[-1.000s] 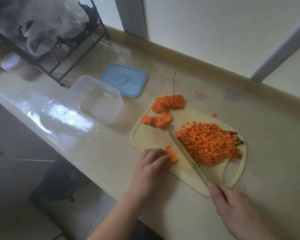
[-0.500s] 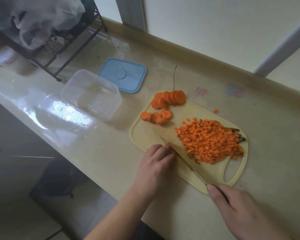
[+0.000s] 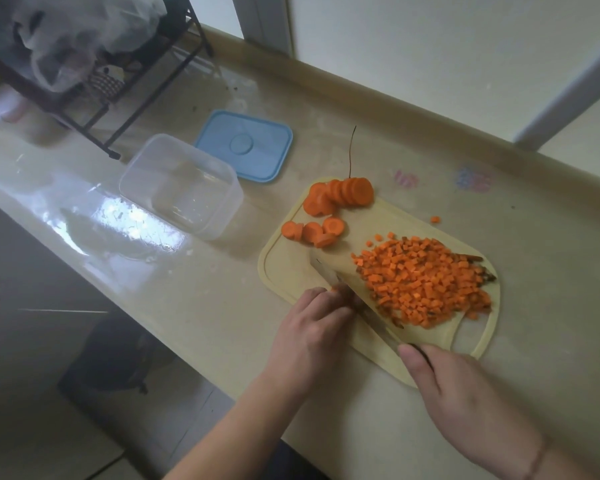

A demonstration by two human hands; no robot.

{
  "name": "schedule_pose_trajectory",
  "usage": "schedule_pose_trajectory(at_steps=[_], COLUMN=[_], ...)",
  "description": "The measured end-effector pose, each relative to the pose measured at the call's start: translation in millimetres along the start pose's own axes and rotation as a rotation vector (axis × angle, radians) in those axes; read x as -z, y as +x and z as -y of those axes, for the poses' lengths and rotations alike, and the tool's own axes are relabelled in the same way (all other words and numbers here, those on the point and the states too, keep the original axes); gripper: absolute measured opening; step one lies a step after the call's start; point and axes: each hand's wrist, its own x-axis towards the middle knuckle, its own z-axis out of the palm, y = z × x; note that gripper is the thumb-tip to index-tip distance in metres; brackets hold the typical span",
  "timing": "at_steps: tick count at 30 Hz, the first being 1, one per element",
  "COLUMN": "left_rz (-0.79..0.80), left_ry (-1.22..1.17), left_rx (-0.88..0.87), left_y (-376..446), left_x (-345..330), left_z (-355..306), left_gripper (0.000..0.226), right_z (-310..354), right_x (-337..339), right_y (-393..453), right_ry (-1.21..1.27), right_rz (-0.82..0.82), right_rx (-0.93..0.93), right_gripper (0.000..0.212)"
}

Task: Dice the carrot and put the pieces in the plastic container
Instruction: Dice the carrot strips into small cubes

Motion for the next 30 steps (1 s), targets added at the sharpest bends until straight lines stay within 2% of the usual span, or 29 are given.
schedule_pose_trajectory(at_steps=[3,6,11,20,22,26,30], left_rz=[-0.012,-0.01,0.009,-0.034,-0.048,-0.044,-0.066], left_ry=[-0.011,-0.019,0.033,0.061,0.059,0.042,0.007], left_rx=[0.018,0.022,0.027,0.009,0.015,0.014,0.028], left_y=[-2,-5,-5,-2,-2,-3,-8], left_x=[3,5,7,2,2,2,3], left_z=[0,1,0,-2,-3,-2,1], left_gripper=[0.015,0.012,0.02,0.015,0.014,0.009,0.008], right_z=[-5,-4,-4,-13,-8,1,-9], right_x=[1,1,1,-2,-6,-8,0], right_y=[-4,-11,-19,-30,-25,-5,-7], right_ry=[0.099,0.149,0.11,-0.028,-0.06,-0.022,0.106], right_rz=[0.02,0.034,0.038,0.065,0.051,0.011,0.013], right_rx=[-0.016,-0.045,-0.079,-0.114,-0.084,0.01,-0.023], right_gripper=[0.08,0.093,0.096,0.115,0.107,0.078,0.08])
